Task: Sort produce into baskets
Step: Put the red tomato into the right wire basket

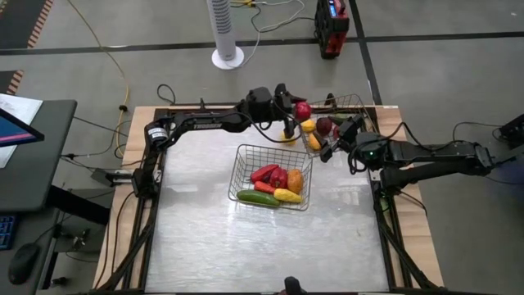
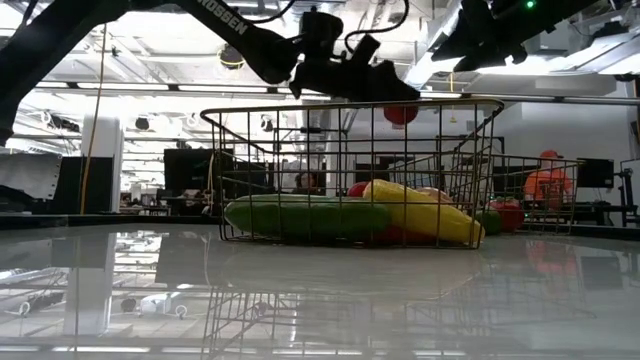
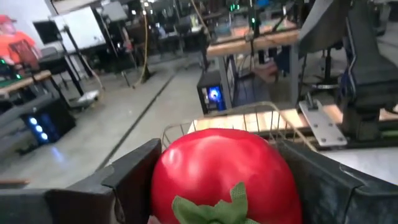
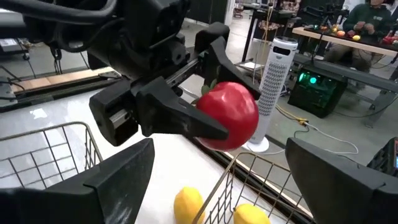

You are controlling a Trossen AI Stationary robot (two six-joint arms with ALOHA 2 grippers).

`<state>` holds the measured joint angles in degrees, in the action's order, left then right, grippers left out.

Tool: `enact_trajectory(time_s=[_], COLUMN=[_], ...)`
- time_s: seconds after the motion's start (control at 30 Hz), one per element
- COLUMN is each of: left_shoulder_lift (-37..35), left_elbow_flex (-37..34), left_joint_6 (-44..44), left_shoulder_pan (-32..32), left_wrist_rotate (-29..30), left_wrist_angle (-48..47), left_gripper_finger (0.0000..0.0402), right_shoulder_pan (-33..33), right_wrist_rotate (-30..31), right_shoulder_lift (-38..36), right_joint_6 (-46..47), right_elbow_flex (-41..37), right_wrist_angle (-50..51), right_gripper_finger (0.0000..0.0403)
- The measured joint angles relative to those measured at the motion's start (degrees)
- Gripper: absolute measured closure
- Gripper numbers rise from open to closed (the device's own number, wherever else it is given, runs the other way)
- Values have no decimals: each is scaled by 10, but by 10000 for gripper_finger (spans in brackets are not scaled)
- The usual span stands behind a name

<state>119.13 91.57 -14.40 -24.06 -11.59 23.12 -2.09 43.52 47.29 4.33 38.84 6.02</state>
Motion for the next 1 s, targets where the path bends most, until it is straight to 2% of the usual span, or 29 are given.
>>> enact_trajectory(time_s=[0.23, 0.47, 0.87, 1.0], left_shoulder_lift=[0, -7, -142, -167], left_elbow_flex=[0, -1, 0, 0], left_joint_6=[27, 29, -31, -17], left_shoulder_pan=[-2, -1, 2, 2], left_wrist_rotate=[1, 3, -1, -42], left_wrist_angle=[11, -20, -127, -143], left_gripper_finger=[115, 115, 115, 115], right_shoulder_pan=[0, 0, 0, 0], right_wrist_rotate=[0, 0, 0, 0], right_shoulder_lift=[0, 0, 0, 0], right_joint_6=[-7, -13, -18, -18], right_elbow_flex=[0, 0, 0, 0], right_wrist_angle=[-12, -17, -20, -22], right_gripper_finger=[14, 14, 14, 14])
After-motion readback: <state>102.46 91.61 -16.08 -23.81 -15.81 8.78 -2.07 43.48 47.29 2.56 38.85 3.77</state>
